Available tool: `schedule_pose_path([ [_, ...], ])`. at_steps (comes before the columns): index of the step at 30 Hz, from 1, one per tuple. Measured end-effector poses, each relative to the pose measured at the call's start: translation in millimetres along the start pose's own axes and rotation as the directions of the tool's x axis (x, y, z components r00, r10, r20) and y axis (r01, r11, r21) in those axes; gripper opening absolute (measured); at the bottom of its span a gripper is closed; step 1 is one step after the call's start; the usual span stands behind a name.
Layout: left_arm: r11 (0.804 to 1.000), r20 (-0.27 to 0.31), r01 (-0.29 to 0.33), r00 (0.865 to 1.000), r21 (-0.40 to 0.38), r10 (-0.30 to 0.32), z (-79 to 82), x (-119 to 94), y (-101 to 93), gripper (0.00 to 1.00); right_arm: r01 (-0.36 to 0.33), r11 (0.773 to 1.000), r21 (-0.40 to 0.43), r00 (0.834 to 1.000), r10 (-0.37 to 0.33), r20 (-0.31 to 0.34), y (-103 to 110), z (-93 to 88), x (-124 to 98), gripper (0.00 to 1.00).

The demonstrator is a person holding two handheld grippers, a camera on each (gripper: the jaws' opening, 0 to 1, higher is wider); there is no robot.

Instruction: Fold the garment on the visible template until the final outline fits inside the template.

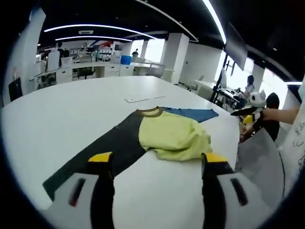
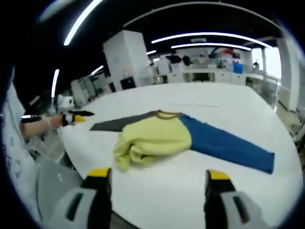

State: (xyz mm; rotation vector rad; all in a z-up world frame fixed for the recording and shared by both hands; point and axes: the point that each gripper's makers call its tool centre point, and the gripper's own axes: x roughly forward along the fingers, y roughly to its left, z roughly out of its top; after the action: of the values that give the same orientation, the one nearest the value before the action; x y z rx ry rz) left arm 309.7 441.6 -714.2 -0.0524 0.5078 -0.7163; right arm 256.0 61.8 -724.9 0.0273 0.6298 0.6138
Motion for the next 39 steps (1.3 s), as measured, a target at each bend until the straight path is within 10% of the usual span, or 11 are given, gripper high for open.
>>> schedule_pose_path([
  [20,0.998,0.043,-0.057,0.997,-0.028,0.058,-9.3,-4,-80.4,0.69,-0.177,0.977,-0.117,0.984,0.174,-0.038,9,1.2,16,0.72],
  [39,0.997,0.035,-0.078,0.996,-0.024,0.079,-17.6,9,-126.7,0.66,-0.339,0.888,-0.310,0.939,0.299,-0.170,49,-16.0,86,0.38],
])
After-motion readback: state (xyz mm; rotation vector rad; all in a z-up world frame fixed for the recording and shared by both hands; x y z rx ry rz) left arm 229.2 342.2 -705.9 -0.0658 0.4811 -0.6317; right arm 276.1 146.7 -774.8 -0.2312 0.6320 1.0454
